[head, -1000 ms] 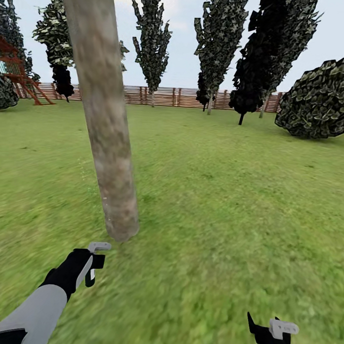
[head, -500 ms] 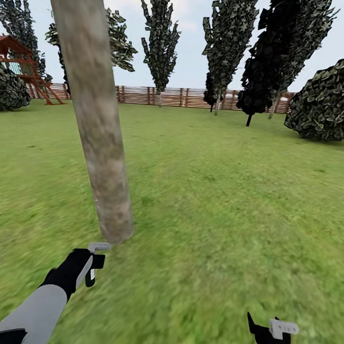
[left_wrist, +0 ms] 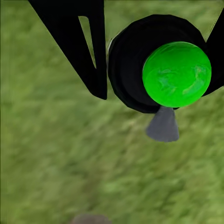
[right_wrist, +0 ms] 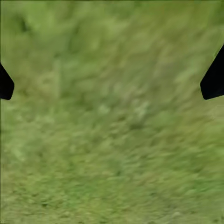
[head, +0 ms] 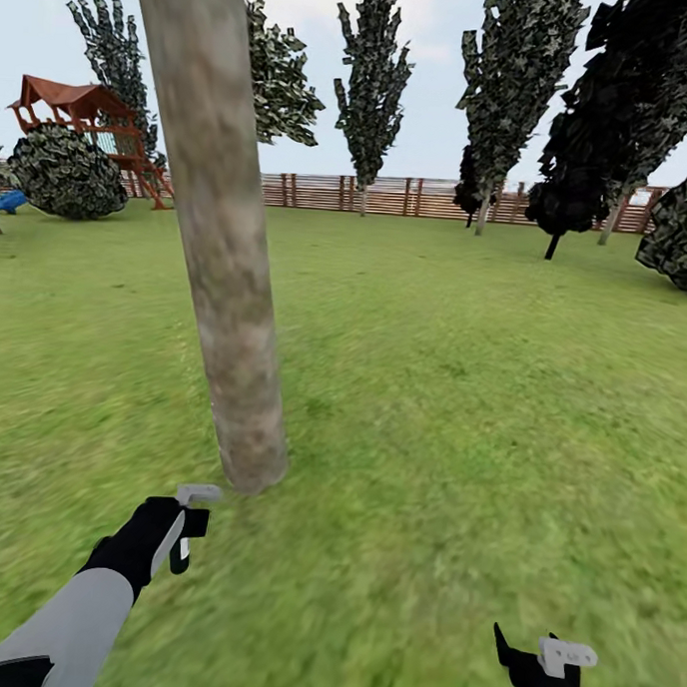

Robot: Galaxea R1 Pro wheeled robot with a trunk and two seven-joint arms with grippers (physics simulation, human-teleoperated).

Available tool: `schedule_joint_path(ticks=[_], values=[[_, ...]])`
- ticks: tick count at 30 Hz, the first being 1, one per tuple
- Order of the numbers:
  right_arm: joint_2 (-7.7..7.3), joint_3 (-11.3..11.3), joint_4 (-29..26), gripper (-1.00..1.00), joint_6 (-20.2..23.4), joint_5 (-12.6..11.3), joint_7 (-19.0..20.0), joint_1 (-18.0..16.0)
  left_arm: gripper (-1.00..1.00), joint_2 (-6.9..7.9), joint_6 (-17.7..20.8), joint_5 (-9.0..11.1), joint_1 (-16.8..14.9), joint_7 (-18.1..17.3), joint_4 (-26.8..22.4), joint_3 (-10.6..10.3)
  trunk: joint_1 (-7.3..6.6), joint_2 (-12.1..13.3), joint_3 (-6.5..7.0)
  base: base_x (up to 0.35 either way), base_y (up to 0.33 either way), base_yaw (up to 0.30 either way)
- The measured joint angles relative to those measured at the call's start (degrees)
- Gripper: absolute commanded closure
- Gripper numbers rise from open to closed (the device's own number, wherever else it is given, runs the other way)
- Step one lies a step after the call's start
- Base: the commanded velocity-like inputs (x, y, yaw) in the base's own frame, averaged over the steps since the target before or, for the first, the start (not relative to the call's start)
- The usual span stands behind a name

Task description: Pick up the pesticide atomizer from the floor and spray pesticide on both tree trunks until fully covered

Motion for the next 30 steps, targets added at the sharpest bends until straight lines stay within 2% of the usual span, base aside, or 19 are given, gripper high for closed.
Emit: schedule_joint_path(ticks=[5, 16, 18, 20, 23, 26, 30], values=[[0.00, 0.00, -0.08, -1.00, 0.01, -0.04, 0.00, 0.00, 1.00, 0.07, 0.00, -0.01, 0.00, 0.02, -0.15, 0.25, 0.00, 0.00, 0.00, 0.186, -0.002, 0.086], [0.00, -0.04, -0.08, -1.00, 0.01, -0.05, -0.08, 0.00, 1.00, 0.01, 1.08, -0.20, -0.35, -0.50, 0.14, -0.16, 0.00, 0.00, 0.00, 0.009, 0.000, 0.003], [0.00, -0.07, -0.08, -1.00, 0.01, -0.05, -0.09, 0.00, 1.00, -0.44, 1.30, -0.05, -0.80, -0.54, 0.50, -0.15, 0.00, 0.00, 0.00, 0.000, 0.000, 0.000], [0.00, -0.05, -0.09, -1.00, 0.01, -0.05, -0.09, 0.00, 1.00, -1.66, 4.26, 0.00, -1.92, -0.29, 0.74, -0.19, 0.00, 0.00, 0.00, 0.000, 0.000, 0.000], [0.00, -0.08, -0.16, -1.00, 0.01, -0.12, -0.09, 0.00, 1.00, -2.16, 8.34, 0.16, -4.69, -0.02, 2.61, -0.12, 0.00, 0.00, 0.00, 0.000, 0.000, 0.000], [0.00, -0.08, -0.25, -1.00, 0.01, -0.13, -0.09, 0.00, 1.00, -3.48, 8.87, 0.14, -6.51, 0.02, 5.63, -0.04, 0.00, 0.00, 0.00, 0.000, 0.000, -0.023], [0.00, -0.08, -0.30, -1.00, 0.01, -0.13, -0.09, 0.00, 1.00, -3.70, 8.85, -0.48, -6.39, -0.12, 6.23, -0.34, 0.00, 0.00, 0.00, 0.000, 0.000, -0.220]])
